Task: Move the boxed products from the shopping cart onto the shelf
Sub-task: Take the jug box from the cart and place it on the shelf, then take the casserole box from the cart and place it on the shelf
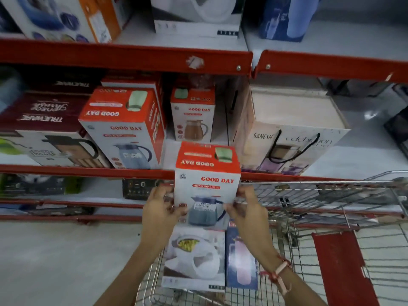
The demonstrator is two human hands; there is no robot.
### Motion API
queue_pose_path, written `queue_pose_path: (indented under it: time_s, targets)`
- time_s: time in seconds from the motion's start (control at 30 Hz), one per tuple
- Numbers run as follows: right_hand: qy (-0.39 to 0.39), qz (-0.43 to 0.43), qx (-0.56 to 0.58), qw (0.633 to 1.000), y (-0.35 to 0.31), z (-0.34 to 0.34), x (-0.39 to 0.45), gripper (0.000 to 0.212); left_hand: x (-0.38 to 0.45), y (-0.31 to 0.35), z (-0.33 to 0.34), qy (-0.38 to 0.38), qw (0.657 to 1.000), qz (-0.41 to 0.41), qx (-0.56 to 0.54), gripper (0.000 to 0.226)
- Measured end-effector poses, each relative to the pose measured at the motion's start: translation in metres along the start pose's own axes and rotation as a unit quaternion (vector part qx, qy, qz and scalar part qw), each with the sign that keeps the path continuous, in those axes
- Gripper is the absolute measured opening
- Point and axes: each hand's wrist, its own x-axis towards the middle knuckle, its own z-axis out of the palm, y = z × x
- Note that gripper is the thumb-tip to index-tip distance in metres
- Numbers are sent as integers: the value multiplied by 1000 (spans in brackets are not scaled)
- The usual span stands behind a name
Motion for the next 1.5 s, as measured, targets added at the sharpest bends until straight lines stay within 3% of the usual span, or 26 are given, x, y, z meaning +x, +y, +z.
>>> queue_pose_path:
  time_s: [0.17, 0.27, 0.6, 0.73, 0.83, 0.93, 1.0, 1.1, 1.17, 1.3, 1.43, 1.5]
  targets:
    - [75, -119, 6, 990, -37, 10, 58, 34, 57, 39, -3, 99, 989, 106, 9, 58]
    - [101, -144, -14, 984, -35, 30, 92, 31, 91, 40, 2, 103, 989, 103, 25, 64]
    - [57, -94, -36, 993, -14, 55, 130, 34, 135, 8, 21, 85, 991, 58, 85, 54]
    - [28, -105, -47, 993, -5, 55, 126, 32, 135, -5, 24, 53, 996, 43, 60, 46]
    - [53, -112, -56, 991, 18, 56, 112, 36, 120, -36, 31, 54, 997, 44, 40, 49]
    - [43, -46, -47, 997, 69, 71, 87, 26, 92, -77, 42, 19, 996, 10, 84, 39]
    - [-27, 49, -74, 996, 113, 85, 70, 22, 73, -106, 53, -32, 989, -20, 141, 37]
    - [-174, 227, -88, 954, 181, 104, 49, 30, 47, -147, 69, -95, 972, -100, 192, 43]
    - [-227, 310, -70, 921, 225, 115, 36, 31, 31, -168, 76, -122, 959, -159, 201, 46]
    - [-240, 401, -109, 877, 251, 126, 19, 20, 14, -197, 90, -177, 926, -227, 245, 49]
    - [-202, 401, -69, 891, 234, 131, 18, 45, 11, -217, 101, -198, 908, -278, 241, 50]
    - [-175, 405, -39, 896, 226, 133, 19, 42, 13, -222, 102, -206, 906, -277, 247, 52]
